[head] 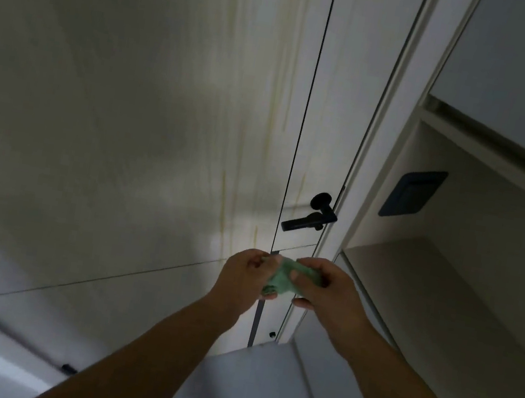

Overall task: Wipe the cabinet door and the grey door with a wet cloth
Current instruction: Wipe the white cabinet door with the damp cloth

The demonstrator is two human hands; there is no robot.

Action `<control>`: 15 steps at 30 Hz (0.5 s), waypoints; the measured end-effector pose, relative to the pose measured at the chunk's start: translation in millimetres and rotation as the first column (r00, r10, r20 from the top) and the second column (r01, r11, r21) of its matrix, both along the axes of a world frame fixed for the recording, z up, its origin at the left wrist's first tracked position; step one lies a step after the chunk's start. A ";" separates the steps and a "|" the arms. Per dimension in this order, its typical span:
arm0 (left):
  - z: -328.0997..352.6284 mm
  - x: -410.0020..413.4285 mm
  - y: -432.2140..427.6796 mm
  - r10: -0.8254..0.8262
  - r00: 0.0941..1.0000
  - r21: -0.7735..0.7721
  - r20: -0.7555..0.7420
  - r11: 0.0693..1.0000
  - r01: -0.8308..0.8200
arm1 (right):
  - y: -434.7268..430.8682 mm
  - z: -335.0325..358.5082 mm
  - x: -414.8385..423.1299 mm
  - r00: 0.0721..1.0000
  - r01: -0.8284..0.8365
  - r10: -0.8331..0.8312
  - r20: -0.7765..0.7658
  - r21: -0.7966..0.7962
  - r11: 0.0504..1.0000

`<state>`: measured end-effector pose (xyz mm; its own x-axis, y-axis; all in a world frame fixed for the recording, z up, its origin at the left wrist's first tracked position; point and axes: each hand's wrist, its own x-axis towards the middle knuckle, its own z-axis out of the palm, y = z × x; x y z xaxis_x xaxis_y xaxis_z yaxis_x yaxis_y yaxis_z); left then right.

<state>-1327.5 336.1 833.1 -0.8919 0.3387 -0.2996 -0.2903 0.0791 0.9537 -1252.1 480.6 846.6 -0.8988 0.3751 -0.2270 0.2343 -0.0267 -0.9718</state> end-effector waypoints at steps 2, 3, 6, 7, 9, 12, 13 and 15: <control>-3.8 -34.3 20.0 0.023 1.000 0.003 0.016 1.000 -0.023 | 18.6 -3.4 -35.5 1.000 0.007 -0.007 -0.005 0.032 0.999; -5.9 -48.8 28.4 0.030 0.999 0.001 0.024 1.000 -0.030 | 25.7 -4.3 -50.3 1.000 0.008 -0.008 -0.008 0.058 0.998; -9.1 -84.4 47.1 0.038 0.999 0.005 0.037 0.999 -0.038 | 41.0 -7.7 -87.0 1.000 0.025 -0.023 -0.016 0.133 0.991; -9.5 -93.6 52.4 0.034 0.999 -0.004 0.021 0.999 -0.034 | 45.0 -9.6 -96.2 0.999 0.039 -0.036 -0.017 0.154 0.987; -12.9 -108.2 62.2 -0.002 0.999 -0.073 -0.048 0.997 -0.002 | 52.8 -14.9 -111.1 0.998 0.068 -0.062 -0.029 0.243 0.968; -20.7 -125.5 72.7 -0.036 0.996 -0.159 -0.079 0.987 0.023 | 62.8 -26.3 -127.6 0.993 0.114 -0.099 -0.059 0.384 0.916; -22.6 -129.8 74.4 -0.036 0.997 -0.166 -0.064 0.986 0.025 | 64.1 -29.9 -130.8 0.992 0.129 -0.111 -0.068 0.427 0.895; -24.9 -135.5 77.5 -0.061 0.998 -0.168 -0.015 0.984 0.058 | 64.0 -38.0 -135.4 0.983 0.183 -0.141 -0.116 0.601 0.778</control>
<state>-1463.0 413.7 808.2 -0.8782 0.3378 -0.3385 -0.2610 0.2546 0.9311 -1387.5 544.6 808.5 -0.8164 0.5576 0.1501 0.2202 0.5409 -0.8117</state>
